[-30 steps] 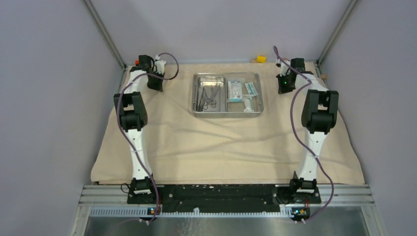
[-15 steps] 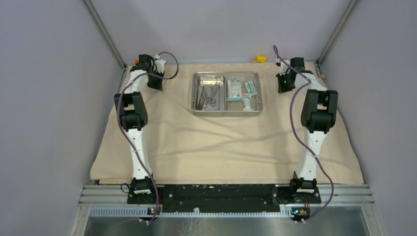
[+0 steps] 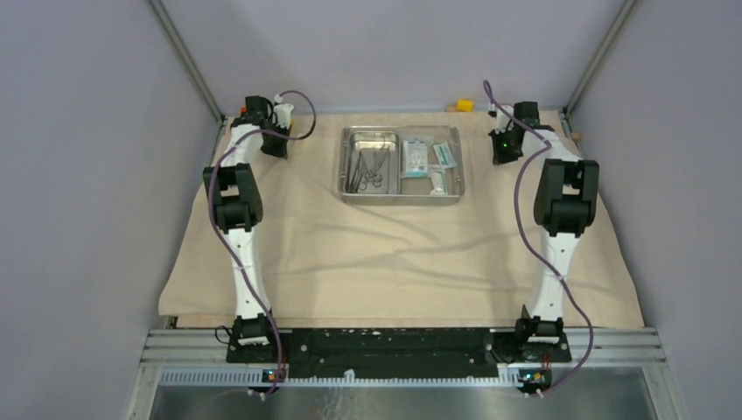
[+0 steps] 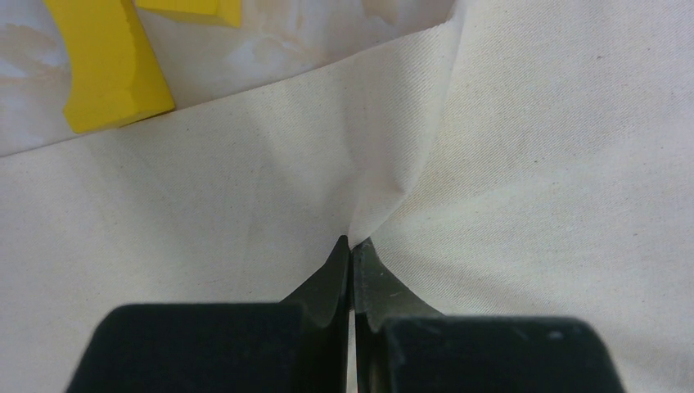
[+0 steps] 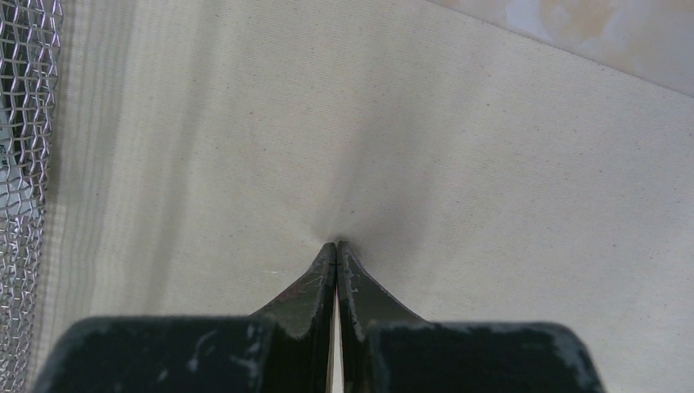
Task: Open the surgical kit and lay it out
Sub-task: Smooth out the surgical kit at the center of the board.
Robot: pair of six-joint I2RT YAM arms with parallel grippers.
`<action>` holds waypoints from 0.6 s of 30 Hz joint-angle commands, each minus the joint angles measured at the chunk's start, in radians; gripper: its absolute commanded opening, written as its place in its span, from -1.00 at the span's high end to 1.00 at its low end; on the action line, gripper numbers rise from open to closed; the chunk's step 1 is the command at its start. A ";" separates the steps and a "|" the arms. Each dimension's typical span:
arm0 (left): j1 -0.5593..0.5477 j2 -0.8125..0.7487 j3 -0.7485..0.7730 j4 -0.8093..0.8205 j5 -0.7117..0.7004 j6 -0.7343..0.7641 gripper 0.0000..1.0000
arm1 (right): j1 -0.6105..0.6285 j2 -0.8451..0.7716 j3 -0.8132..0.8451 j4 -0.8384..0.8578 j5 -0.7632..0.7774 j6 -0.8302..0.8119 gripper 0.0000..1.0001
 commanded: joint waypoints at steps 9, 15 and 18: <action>0.088 0.124 0.000 0.025 -0.190 0.049 1.00 | 0.006 0.096 0.056 -0.077 0.080 0.006 1.00; 0.093 0.126 -0.009 0.023 -0.180 0.049 1.00 | 0.008 0.103 0.071 -0.085 0.086 0.007 1.00; 0.093 0.126 -0.009 0.021 -0.167 0.045 1.00 | 0.008 0.103 0.082 -0.090 0.094 0.004 1.00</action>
